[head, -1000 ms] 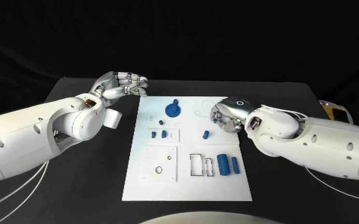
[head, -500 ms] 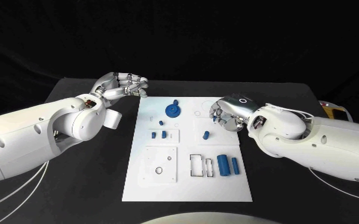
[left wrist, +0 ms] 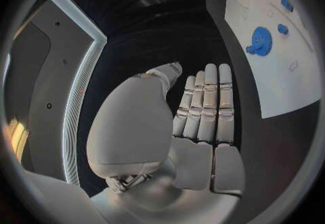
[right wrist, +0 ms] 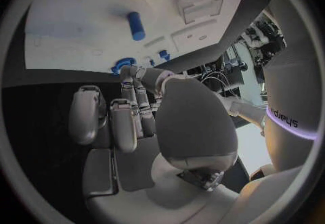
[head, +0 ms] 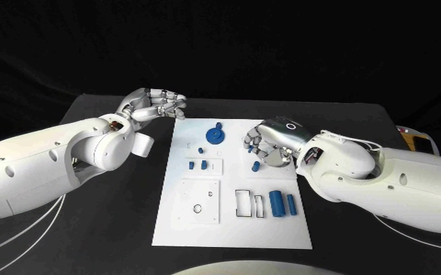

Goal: Assemble the parts on the task board

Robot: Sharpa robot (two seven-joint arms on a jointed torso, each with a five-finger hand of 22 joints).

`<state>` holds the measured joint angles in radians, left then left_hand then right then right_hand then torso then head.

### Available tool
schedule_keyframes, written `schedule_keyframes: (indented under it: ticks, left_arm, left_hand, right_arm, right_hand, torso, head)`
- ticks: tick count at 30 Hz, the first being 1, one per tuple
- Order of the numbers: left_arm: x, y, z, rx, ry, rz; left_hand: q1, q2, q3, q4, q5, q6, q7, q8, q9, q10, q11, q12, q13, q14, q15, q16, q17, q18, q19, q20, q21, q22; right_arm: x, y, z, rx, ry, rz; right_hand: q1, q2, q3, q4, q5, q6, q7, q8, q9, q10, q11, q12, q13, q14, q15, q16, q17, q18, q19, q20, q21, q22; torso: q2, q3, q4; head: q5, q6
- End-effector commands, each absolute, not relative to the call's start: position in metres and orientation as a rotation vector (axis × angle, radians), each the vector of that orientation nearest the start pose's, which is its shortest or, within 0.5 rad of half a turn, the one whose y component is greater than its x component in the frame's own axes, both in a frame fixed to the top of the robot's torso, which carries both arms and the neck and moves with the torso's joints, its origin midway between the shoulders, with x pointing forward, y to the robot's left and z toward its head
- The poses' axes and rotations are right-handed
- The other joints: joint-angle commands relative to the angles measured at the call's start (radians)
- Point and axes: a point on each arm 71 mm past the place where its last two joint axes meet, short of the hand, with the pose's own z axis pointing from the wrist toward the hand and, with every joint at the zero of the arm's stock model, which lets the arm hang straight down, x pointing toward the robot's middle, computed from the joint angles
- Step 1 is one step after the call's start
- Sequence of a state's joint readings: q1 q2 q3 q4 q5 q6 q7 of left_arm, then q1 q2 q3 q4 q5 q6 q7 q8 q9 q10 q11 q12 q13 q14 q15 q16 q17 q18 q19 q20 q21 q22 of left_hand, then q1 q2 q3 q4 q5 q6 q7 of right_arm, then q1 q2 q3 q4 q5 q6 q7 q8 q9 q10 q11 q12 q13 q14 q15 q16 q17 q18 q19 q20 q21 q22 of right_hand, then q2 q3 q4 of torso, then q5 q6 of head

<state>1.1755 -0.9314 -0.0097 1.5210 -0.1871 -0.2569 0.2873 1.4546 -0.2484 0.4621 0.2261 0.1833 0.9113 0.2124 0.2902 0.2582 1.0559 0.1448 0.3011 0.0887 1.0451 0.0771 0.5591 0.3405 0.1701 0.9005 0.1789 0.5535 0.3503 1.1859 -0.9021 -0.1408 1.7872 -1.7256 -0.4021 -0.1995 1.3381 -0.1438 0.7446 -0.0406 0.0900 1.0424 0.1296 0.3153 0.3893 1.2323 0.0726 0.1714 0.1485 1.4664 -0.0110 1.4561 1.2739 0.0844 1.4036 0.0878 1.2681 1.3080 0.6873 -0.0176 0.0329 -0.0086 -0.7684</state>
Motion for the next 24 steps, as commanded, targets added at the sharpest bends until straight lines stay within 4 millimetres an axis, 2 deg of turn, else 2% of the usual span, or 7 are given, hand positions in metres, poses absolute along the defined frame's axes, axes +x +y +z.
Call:
schedule_keyframes:
  ticks: [1,6,7,8,12,19,24]
  left_arm:
    - [0.486,0.245,-0.182,-0.993,1.543,-1.445]
    - [0.486,0.242,-0.181,-0.990,1.545,-1.451]
    - [0.486,0.242,-0.181,-0.990,1.545,-1.452]
    - [0.485,0.241,-0.181,-0.990,1.546,-1.453]
    - [0.485,0.239,-0.181,-0.988,1.546,-1.457]
    - [0.486,0.235,-0.181,-0.985,1.549,-1.465]
    - [0.486,0.232,-0.182,-0.983,1.553,-1.470]
  left_hand:
    - [0.009,0.000,-0.003,-0.001,0.004,-0.008,-0.002,-0.004,-0.001,-0.007,-0.002,-0.004,-0.002,-0.004,0.006,-0.004,0.002,0.009,-0.001,0.006,-0.004,-0.002]
    - [0.009,0.000,-0.004,-0.001,0.004,-0.009,-0.001,-0.005,-0.002,-0.008,-0.001,-0.004,-0.002,-0.005,0.007,-0.005,0.002,0.009,-0.001,0.007,-0.005,-0.002]
    - [0.009,0.000,-0.004,-0.001,0.004,-0.009,-0.001,-0.005,-0.002,-0.008,-0.001,-0.004,-0.002,-0.005,0.007,-0.005,0.002,0.009,-0.001,0.007,-0.005,-0.002]
    - [0.009,0.000,-0.004,-0.001,0.004,-0.009,-0.001,-0.005,-0.002,-0.008,-0.001,-0.004,-0.002,-0.005,0.007,-0.005,0.002,0.009,-0.001,0.007,-0.005,-0.002]
    - [0.009,0.000,-0.004,-0.001,0.004,-0.009,-0.001,-0.005,-0.002,-0.008,-0.001,-0.004,-0.002,-0.005,0.007,-0.005,0.003,0.009,-0.001,0.007,-0.006,-0.003]
    - [0.009,0.000,-0.005,-0.001,0.004,-0.010,-0.001,-0.005,-0.002,-0.009,0.000,-0.004,-0.002,-0.005,0.007,-0.006,0.003,0.009,-0.001,0.007,-0.007,-0.003]
    - [0.009,0.000,-0.005,-0.001,0.004,-0.010,-0.001,-0.005,-0.002,-0.009,0.000,-0.004,-0.002,-0.005,0.007,-0.006,0.003,0.009,-0.001,0.007,-0.007,-0.003]
  right_arm:
    - [0.402,-0.140,-0.194,-0.427,1.556,0.743]
    - [0.391,-0.119,-0.200,-0.446,1.560,0.807]
    - [0.389,-0.116,-0.202,-0.449,1.563,0.819]
    - [0.387,-0.112,-0.205,-0.451,1.567,0.831]
    - [0.378,-0.097,-0.217,-0.460,1.586,0.876]
    - [0.369,-0.082,-0.233,-0.468,1.613,0.920]
    - [0.367,-0.075,-0.240,-0.471,1.625,0.930]
  right_hand:
    - [-0.017,0.000,-0.003,-0.007,-0.005,0.011,0.002,0.004,0.002,0.017,-0.012,-0.002,0.000,0.047,-0.004,0.004,-0.002,-0.010,0.000,0.001,-0.003,0.077]
    - [-0.019,-0.001,-0.004,-0.007,-0.006,0.011,0.002,0.005,0.003,0.017,-0.012,-0.003,0.000,0.046,-0.004,0.004,-0.002,-0.009,-0.001,0.001,-0.004,0.077]
    - [-0.019,-0.001,-0.004,-0.007,-0.006,0.011,0.002,0.005,0.003,0.017,-0.012,-0.003,0.000,0.046,-0.004,0.004,-0.002,-0.009,-0.001,0.001,-0.004,0.077]
    - [-0.019,-0.001,-0.004,-0.007,-0.006,0.011,0.002,0.005,0.003,0.017,-0.012,-0.003,0.000,0.046,-0.004,0.004,-0.002,-0.009,-0.001,0.001,-0.004,0.077]
    - [-0.019,-0.001,-0.004,-0.008,-0.006,0.011,0.002,0.005,0.003,0.017,-0.012,-0.003,0.000,0.046,-0.004,0.004,-0.003,-0.008,-0.003,0.001,-0.008,0.075]
    - [-0.020,-0.001,-0.004,-0.008,-0.006,0.011,0.002,0.005,0.003,0.017,-0.012,-0.003,0.000,0.046,-0.004,0.004,-0.003,-0.008,-0.003,0.001,-0.009,0.074]
    - [-0.020,-0.001,-0.004,-0.008,-0.006,0.011,0.002,0.005,0.003,0.017,-0.012,-0.003,0.000,0.046,-0.004,0.004,-0.003,-0.008,-0.003,0.001,-0.009,0.074]
  torso:
    - [0.000,-0.0013,0.0007]
    - [0.001,-0.0021,-0.0001]
    - [0.001,-0.0021,-0.0001]
    - [0.001,-0.0016,-0.0001]
    - [0.000,-0.0015,0.0005]
    - [0.001,-0.0010,-0.0003]
    - [0.001,-0.0009,0.0005]
  head:
    - [0.011,-0.002]
    - [0.030,-0.006]
    - [0.030,-0.006]
    - [0.037,-0.009]
    - [0.048,-0.014]
    - [0.069,-0.024]
    - [0.079,-0.032]
